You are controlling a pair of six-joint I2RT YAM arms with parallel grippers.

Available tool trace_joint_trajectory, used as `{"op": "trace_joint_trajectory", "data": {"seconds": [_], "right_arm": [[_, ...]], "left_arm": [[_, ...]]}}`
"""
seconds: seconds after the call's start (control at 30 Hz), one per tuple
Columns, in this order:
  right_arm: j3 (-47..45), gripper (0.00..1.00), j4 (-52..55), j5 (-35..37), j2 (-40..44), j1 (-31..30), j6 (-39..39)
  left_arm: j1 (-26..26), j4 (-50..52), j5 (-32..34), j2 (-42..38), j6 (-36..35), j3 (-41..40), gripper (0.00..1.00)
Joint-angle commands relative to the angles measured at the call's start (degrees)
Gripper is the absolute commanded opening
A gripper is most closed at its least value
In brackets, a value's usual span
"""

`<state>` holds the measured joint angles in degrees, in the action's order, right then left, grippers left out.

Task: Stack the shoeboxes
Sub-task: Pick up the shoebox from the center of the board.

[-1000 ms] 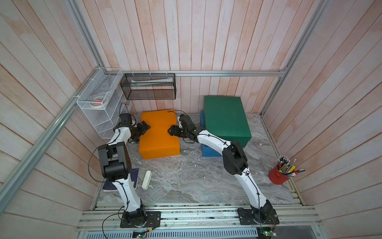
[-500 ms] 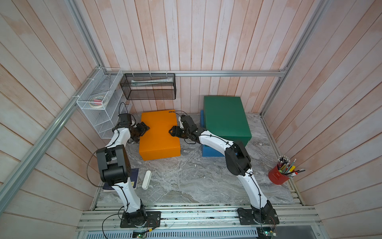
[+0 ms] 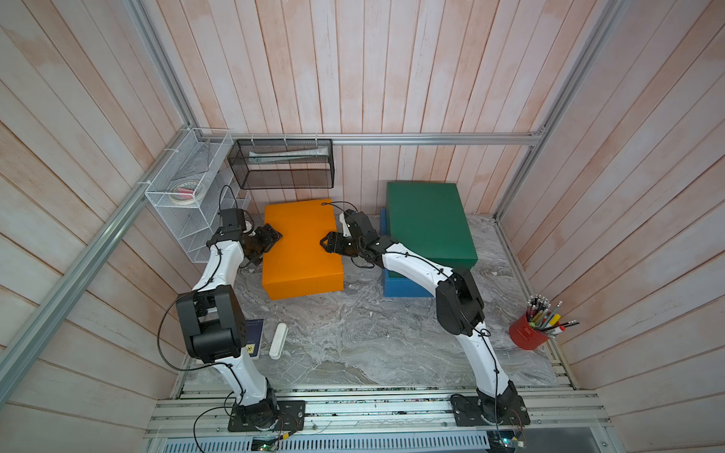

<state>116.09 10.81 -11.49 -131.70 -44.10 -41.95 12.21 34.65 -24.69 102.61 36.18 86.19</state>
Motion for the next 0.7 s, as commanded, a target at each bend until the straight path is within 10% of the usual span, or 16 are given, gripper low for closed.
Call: {"op": "trace_joint_trajectory", "data": {"seconds": [0.0,0.67], "right_arm": [[2.03,0.74,-0.18,-4.18,3.66,-3.39,2.2],[-5.85,0.74,-0.41,-2.23,13.97,-7.38,2.81]], "left_arm": [[-2.84,1.23,-7.56,-4.53,2.11,3.56,0.89],[-3.24,4.98,-7.29,-15.82,3.97,1.14,0.9]]}}
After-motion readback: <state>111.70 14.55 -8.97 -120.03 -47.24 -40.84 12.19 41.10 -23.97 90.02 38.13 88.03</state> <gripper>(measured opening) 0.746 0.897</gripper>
